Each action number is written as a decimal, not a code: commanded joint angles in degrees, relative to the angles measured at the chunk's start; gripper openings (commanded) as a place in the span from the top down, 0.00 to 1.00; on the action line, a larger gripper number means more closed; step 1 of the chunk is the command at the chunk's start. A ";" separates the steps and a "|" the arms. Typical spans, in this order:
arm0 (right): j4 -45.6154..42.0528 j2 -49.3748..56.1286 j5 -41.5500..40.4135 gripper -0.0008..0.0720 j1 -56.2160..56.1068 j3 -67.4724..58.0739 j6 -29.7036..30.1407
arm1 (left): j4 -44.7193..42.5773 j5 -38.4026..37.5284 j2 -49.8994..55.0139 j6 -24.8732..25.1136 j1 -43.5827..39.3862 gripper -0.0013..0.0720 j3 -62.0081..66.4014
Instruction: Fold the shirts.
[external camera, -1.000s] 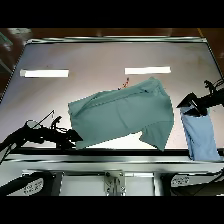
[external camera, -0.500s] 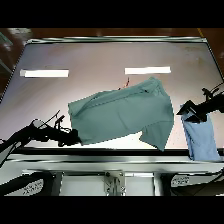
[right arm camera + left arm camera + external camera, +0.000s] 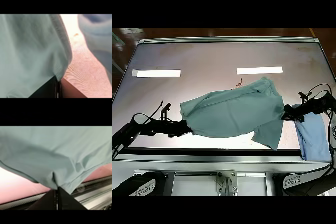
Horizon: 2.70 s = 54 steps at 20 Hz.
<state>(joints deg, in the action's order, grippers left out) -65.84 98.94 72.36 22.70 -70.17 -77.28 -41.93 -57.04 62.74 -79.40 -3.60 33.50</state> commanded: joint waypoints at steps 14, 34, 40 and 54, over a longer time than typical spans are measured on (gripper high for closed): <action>11.61 -52.48 -25.44 0.90 -1.81 -32.09 12.41 | -36.09 -4.72 -7.96 -7.52 -0.02 0.93 89.35; -3.10 -52.02 30.08 0.90 -1.86 -20.46 -4.42 | -43.63 -27.56 -19.43 -7.85 0.00 0.93 52.61; 0.39 -32.89 2.23 0.90 -2.40 -3.21 -4.87 | -45.92 -15.69 -1.33 -9.92 1.25 0.93 37.35; -3.41 -3.32 -54.12 0.90 -22.86 -3.21 -6.54 | -39.06 1.95 40.54 -10.93 3.78 0.93 59.34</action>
<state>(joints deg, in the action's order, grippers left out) -69.19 91.48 22.15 1.17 -73.43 -81.49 -84.60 -57.43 98.06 -90.30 -0.25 91.85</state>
